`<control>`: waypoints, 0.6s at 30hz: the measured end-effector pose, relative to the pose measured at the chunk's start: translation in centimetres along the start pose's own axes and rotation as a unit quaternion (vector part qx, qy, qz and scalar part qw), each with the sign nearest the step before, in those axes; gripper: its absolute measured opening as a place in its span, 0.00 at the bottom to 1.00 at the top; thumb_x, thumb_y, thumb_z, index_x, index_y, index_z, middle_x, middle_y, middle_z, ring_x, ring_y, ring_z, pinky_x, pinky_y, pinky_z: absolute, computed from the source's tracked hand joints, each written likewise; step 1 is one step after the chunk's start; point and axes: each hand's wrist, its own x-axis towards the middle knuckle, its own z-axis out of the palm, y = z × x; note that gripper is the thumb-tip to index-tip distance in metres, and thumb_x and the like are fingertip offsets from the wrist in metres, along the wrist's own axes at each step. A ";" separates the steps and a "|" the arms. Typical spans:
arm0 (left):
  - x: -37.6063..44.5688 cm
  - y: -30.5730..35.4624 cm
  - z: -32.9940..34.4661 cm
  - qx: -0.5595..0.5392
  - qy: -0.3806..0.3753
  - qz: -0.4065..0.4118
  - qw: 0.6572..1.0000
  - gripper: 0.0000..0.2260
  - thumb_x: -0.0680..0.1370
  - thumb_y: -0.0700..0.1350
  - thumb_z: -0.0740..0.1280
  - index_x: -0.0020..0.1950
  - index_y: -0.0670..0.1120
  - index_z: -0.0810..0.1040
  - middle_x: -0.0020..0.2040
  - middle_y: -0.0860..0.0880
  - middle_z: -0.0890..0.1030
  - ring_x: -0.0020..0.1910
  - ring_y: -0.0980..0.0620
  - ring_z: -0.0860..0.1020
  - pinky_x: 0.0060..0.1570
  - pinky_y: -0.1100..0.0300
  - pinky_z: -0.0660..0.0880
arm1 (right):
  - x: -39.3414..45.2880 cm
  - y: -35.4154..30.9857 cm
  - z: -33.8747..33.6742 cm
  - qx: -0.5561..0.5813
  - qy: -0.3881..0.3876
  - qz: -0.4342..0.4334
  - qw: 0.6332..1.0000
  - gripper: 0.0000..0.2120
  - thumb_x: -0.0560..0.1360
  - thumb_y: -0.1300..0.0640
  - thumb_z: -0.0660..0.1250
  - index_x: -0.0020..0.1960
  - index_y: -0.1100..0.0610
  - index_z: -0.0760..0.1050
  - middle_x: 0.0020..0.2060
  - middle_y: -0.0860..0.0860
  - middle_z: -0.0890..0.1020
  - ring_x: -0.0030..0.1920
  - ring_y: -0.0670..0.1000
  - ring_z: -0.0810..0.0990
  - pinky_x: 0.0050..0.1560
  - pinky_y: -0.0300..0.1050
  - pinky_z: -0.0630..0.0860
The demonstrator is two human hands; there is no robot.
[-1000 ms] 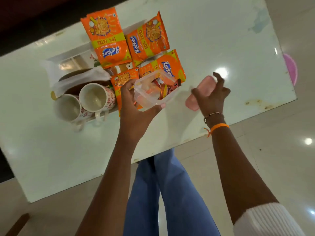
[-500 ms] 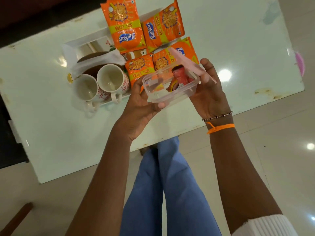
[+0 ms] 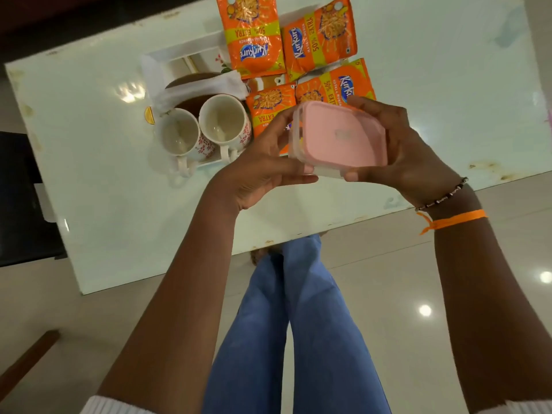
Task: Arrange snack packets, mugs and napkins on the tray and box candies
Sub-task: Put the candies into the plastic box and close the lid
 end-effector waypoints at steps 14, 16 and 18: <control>0.2 -1.2 0.4 0.051 0.065 -0.005 0.997 0.24 0.76 0.37 0.65 0.69 0.52 0.64 0.67 0.46 0.70 0.63 0.49 0.72 0.51 0.54 0.80 | -0.2 -0.2 2.7 0.058 0.094 0.027 0.994 0.32 0.66 0.50 0.71 0.66 0.43 0.62 0.63 0.53 0.66 0.61 0.50 0.71 0.51 0.36 0.77; -0.1 -1.8 0.8 0.021 0.058 0.001 0.998 0.26 0.76 0.35 0.64 0.70 0.53 0.62 0.65 0.48 0.70 0.60 0.52 0.72 0.51 0.57 0.79 | 0.4 -0.1 3.8 0.156 0.167 0.108 0.967 0.22 0.71 0.43 0.62 0.62 0.50 0.70 0.60 0.54 0.75 0.58 0.53 0.77 0.54 0.53 0.79; -0.1 -2.2 1.6 -0.005 0.094 0.006 0.996 0.23 0.77 0.35 0.62 0.68 0.54 0.64 0.61 0.49 0.73 0.58 0.52 0.73 0.51 0.56 0.78 | 1.1 -0.6 5.3 0.185 0.231 0.180 0.938 0.21 0.75 0.39 0.57 0.49 0.54 0.78 0.50 0.57 0.82 0.54 0.59 0.80 0.56 0.59 0.78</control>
